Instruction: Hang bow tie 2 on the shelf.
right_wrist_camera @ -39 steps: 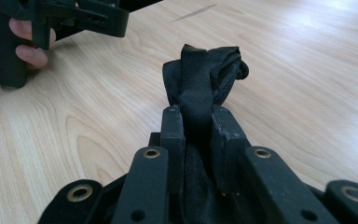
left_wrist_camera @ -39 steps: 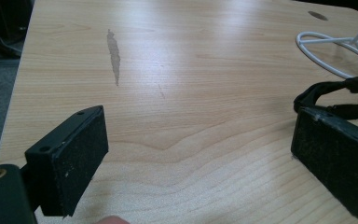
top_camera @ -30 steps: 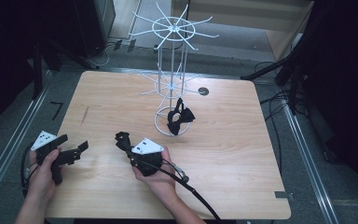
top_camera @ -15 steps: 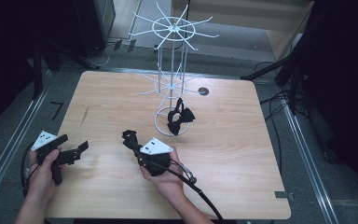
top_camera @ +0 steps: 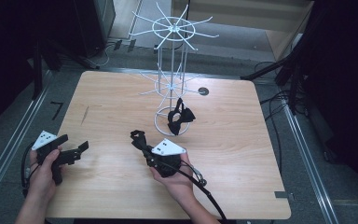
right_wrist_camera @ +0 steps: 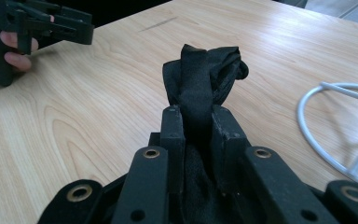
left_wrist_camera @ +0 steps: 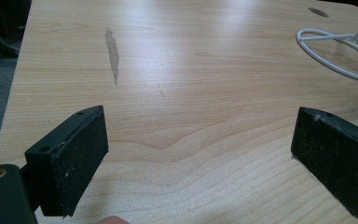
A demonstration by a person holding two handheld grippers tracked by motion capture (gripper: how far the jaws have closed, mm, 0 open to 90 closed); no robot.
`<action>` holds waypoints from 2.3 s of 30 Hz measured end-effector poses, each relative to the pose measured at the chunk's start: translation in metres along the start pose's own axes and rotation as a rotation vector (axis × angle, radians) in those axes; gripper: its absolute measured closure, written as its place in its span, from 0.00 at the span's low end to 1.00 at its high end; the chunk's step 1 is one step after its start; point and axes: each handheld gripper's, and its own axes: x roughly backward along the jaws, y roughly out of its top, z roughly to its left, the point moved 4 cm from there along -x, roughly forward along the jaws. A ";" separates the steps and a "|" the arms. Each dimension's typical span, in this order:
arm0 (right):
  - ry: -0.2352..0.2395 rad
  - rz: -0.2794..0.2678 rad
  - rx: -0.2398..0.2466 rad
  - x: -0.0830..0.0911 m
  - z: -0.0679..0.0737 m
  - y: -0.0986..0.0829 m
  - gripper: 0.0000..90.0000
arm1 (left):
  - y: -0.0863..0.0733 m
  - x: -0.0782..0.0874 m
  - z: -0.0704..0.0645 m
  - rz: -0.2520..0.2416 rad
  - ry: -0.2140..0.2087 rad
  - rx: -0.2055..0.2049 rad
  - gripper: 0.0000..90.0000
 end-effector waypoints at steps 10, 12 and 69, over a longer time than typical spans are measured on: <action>-0.026 -0.020 -0.038 0.015 -0.017 -0.003 0.87 | 0.000 0.000 -0.001 0.003 -0.006 -0.004 0.05; -0.031 -0.032 -0.036 0.018 -0.018 -0.001 0.87 | 0.000 0.000 -0.001 0.003 -0.006 -0.003 0.05; -0.039 -0.272 0.060 0.085 -0.018 0.058 0.87 | 0.000 0.000 -0.001 0.004 -0.007 -0.003 0.05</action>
